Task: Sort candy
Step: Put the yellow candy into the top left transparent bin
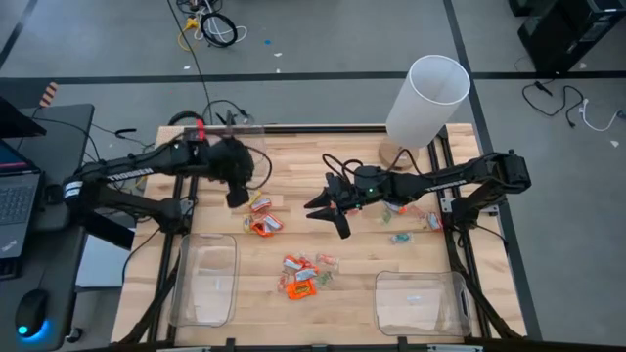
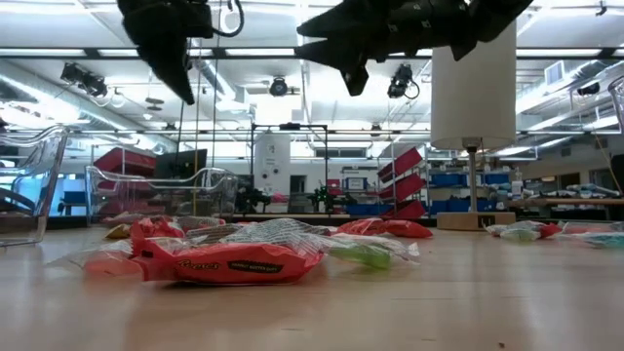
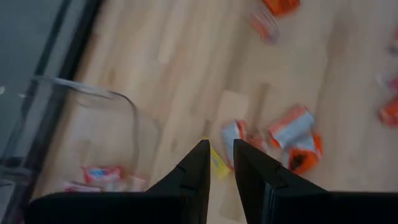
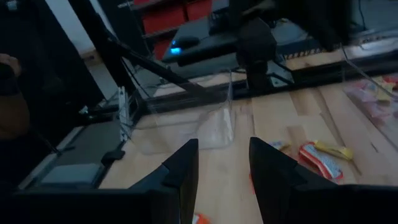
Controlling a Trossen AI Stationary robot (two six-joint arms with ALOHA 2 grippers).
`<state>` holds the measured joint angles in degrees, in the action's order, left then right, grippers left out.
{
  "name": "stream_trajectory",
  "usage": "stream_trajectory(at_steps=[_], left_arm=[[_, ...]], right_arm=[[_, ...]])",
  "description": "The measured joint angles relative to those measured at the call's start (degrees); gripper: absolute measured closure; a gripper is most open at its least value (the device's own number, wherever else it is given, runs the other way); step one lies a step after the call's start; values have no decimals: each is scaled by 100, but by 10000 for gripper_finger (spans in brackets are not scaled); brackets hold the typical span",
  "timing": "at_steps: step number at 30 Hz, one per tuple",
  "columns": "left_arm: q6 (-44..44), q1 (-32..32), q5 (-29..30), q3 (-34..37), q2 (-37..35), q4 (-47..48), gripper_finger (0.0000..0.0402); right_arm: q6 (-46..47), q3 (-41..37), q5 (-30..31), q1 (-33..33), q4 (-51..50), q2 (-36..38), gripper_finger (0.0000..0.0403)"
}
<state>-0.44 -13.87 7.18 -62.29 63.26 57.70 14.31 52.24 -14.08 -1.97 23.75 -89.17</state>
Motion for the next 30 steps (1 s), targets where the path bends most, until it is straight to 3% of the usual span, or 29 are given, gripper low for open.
stream_trajectory(at_steps=[6, 15, 21, 30], left_arm=[[939, 350, 2, 329, 2, -16, 328], [2251, 464, 22, 1090, 107, -621, 328], [2658, 462, 450, 1487, 131, -815, 327], [2926, 462, 518, 2082, 300, -1884, 328]], right_arm=[[-84, 1, 493, -3, -539, 0, 275], [-212, 1, 524, -3, -605, 0, 275], [-250, 1, 524, -3, -801, 0, 275], [-251, 1, 524, -3, -862, 0, 275]])
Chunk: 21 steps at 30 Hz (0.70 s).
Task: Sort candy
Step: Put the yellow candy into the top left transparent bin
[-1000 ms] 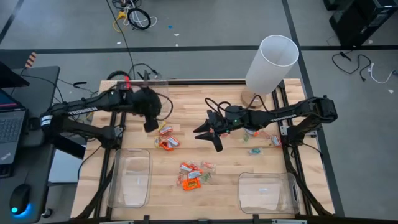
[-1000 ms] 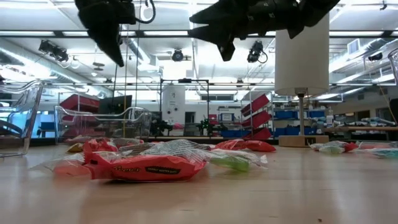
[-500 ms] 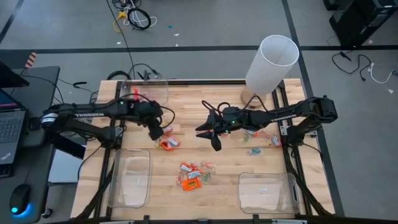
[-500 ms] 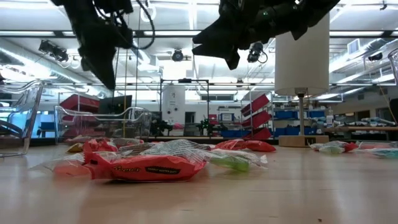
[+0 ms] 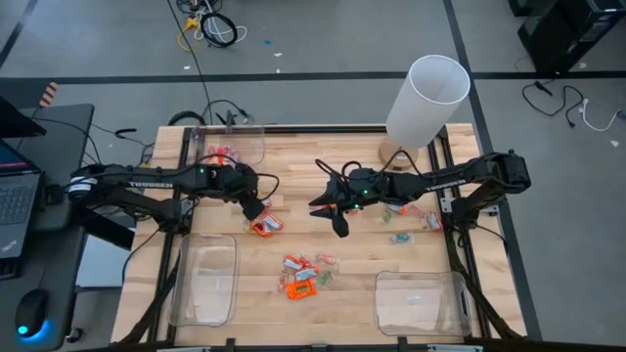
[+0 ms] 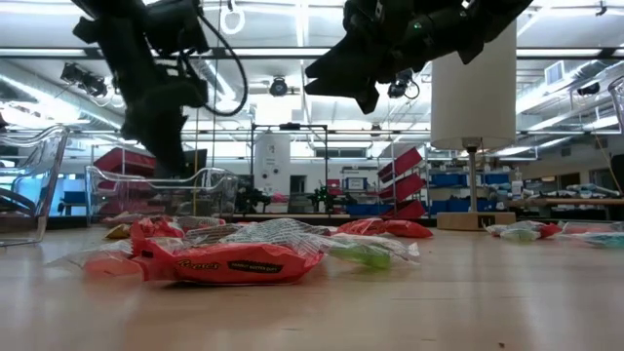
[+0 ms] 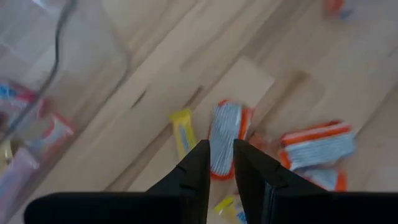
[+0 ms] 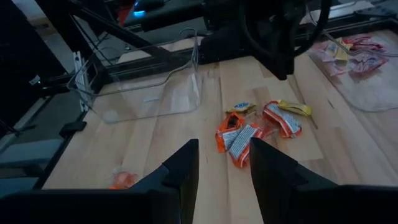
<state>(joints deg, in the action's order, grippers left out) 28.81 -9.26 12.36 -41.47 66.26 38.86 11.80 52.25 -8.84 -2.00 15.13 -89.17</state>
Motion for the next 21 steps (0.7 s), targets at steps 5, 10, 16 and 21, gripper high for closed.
stream_trajectory(at_steps=[5, 10, 16, 21], left_arm=[[65, 0, 35, 93, 252, -162, 328], [74, -2, 351, 91, 573, -174, 328], [54, -11, 404, 91, 946, -183, 328], [278, -13, 646, 91, 1149, -197, 328]], right_arm=[[0, 0, 0, 0, -64, 0, 275], [2, 0, 1, 0, -80, 0, 275], [2, 0, 20, 0, -80, 0, 275], [2, 0, 22, 0, -76, 0, 275]])
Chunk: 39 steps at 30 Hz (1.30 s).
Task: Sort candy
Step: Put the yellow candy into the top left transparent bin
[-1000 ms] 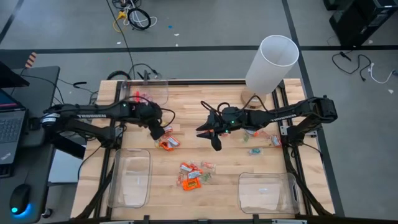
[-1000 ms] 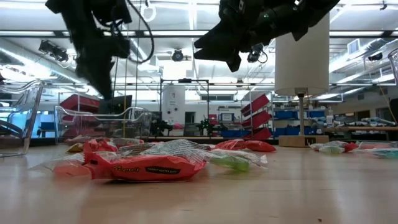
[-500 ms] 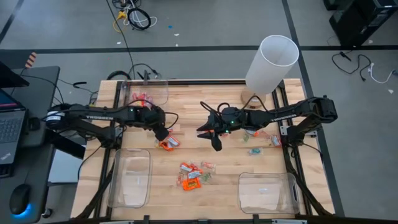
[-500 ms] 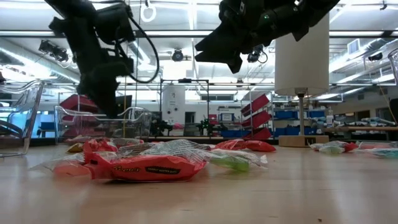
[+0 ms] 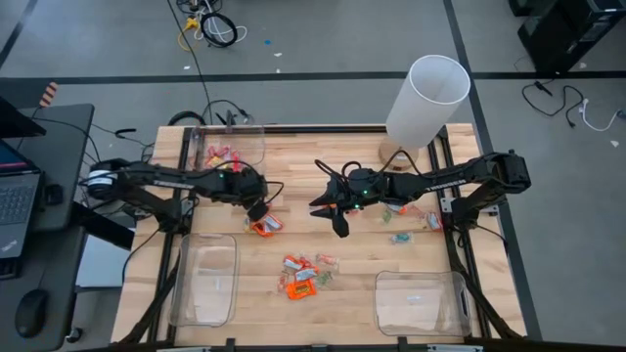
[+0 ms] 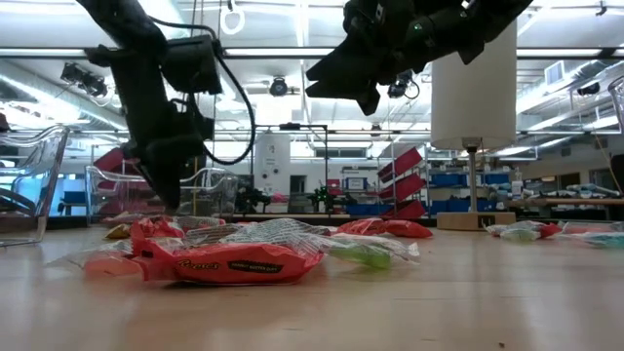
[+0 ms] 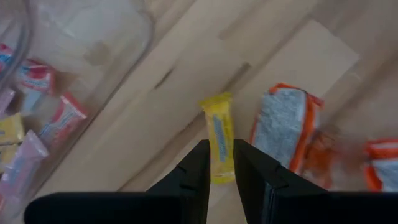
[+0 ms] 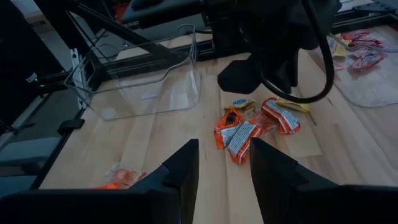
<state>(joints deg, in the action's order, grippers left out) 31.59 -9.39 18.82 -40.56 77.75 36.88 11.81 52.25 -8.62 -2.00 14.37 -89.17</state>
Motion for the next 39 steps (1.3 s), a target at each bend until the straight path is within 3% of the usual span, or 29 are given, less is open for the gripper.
stream_trajectory(at_steps=[10, 23, 29, 39], left_arm=[[170, -2, 85, 0, 258, -32, 324], [211, -2, 95, 10, 258, -181, 280], [191, -50, 115, 317, 258, -786, 280], [158, -187, 131, 424, 258, -1025, 280]], right_arm=[[20, 0, 2, 0, 7, 0, 275], [16, 0, 2, 0, -52, 0, 275], [-273, -2, -39, 86, -941, 0, 275], [264, -2, 3, 295, -2158, -2, 275]])
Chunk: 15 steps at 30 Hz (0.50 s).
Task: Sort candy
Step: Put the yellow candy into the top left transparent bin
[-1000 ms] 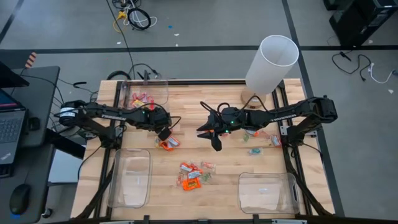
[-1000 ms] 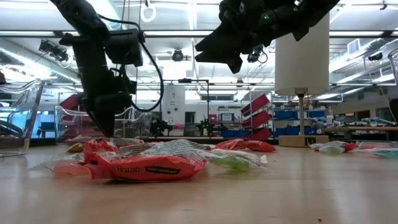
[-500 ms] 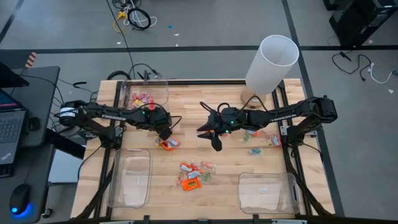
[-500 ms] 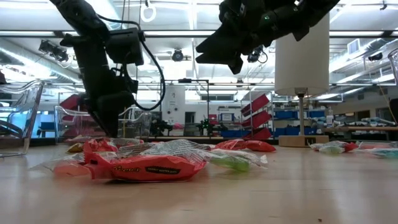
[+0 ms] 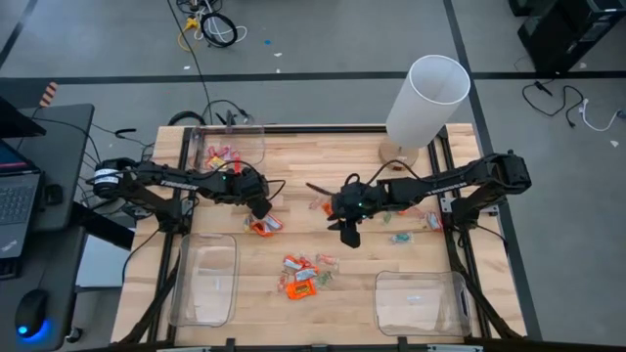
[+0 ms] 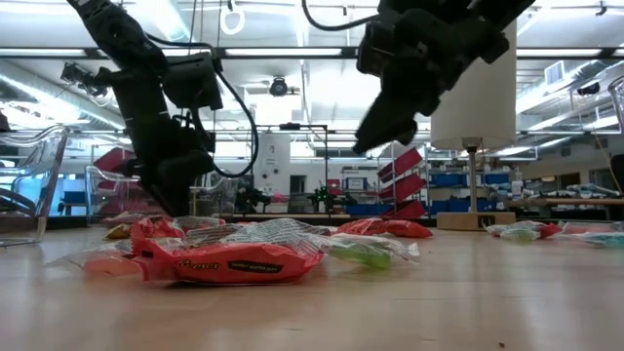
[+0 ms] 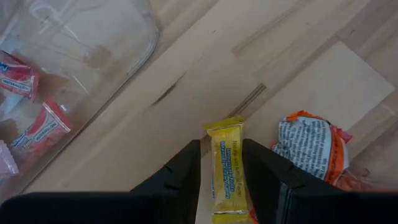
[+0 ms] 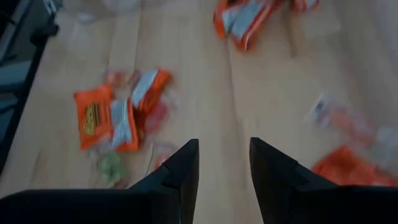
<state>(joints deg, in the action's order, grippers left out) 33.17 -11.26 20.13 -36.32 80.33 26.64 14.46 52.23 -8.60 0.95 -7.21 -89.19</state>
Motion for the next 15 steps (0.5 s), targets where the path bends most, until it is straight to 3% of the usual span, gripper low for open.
stream_trajectory(at_steps=[15], left_arm=[[-117, -1, 3, 0, 2, 4, 280]], right_arm=[[363, -2, 0, 90, -878, 0, 275]])
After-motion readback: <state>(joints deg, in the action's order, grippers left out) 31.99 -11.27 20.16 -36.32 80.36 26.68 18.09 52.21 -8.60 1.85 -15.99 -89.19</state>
